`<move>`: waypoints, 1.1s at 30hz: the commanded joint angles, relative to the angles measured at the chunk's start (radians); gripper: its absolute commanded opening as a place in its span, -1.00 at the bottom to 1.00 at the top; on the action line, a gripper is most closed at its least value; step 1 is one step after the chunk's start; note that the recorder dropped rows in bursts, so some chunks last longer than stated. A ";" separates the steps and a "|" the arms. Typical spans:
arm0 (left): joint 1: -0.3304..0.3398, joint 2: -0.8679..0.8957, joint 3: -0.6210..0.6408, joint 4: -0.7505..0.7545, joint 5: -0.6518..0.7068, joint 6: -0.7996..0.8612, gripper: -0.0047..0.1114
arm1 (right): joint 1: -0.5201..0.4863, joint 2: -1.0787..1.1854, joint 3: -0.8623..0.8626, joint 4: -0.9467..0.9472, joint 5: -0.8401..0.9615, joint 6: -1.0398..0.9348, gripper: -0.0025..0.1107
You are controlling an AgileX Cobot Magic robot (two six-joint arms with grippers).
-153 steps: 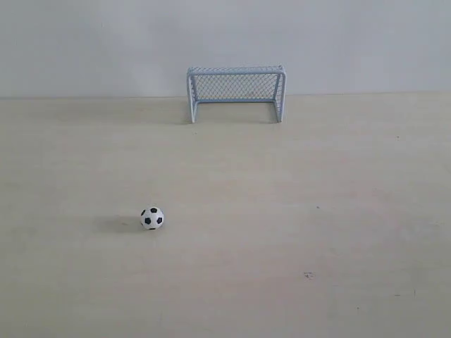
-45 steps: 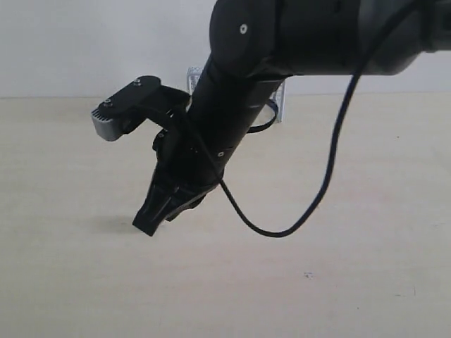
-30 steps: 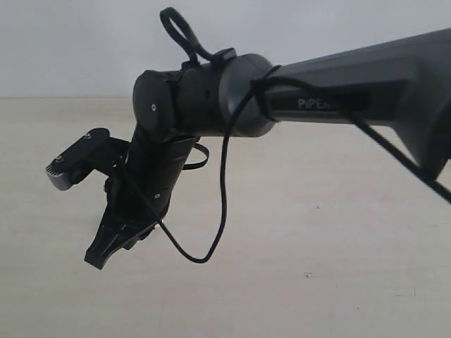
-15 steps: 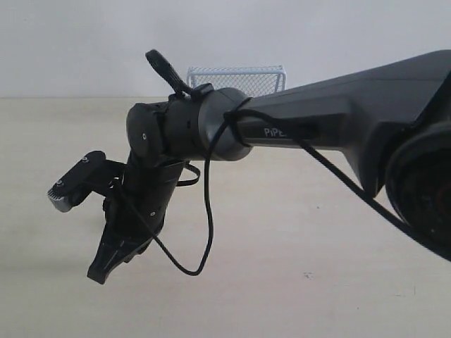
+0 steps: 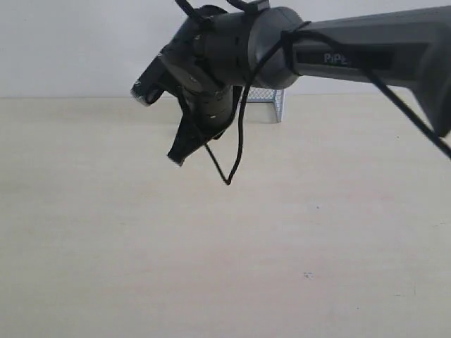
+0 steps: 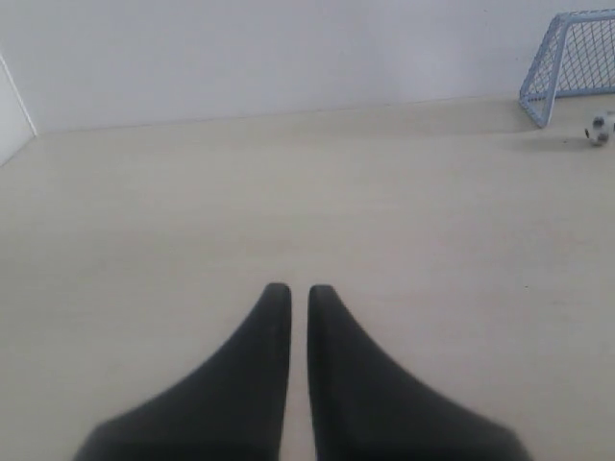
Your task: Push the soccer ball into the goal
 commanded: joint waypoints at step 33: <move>0.002 -0.002 -0.004 0.003 -0.004 -0.009 -0.81 | 0.390 -1.442 1.226 -0.031 -0.141 0.859 -0.96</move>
